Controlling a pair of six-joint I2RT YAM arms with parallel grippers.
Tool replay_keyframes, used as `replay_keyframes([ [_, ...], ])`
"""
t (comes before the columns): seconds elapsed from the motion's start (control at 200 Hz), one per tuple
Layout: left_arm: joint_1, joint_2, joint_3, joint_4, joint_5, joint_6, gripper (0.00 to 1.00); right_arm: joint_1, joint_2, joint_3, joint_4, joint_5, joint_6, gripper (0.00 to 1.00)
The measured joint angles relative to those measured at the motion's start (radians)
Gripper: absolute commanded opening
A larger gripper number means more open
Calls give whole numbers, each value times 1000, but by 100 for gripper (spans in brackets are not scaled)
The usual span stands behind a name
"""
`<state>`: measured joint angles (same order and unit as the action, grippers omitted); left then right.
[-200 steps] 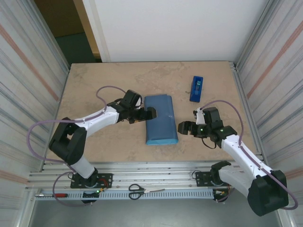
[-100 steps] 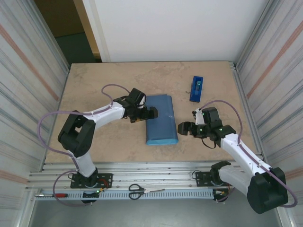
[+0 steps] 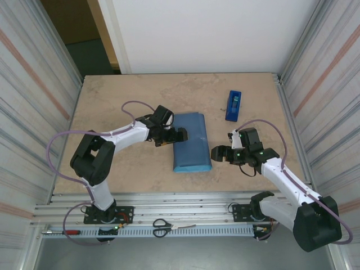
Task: Wrap the gift box in paper
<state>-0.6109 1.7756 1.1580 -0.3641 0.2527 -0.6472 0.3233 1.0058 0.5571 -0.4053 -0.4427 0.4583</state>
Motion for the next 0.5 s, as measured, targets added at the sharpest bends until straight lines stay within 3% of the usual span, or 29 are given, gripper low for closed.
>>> replay_keyframes([
  [0.501, 0, 7, 17, -28, -1, 19, 99, 4, 24, 17, 1, -30, -20, 83],
])
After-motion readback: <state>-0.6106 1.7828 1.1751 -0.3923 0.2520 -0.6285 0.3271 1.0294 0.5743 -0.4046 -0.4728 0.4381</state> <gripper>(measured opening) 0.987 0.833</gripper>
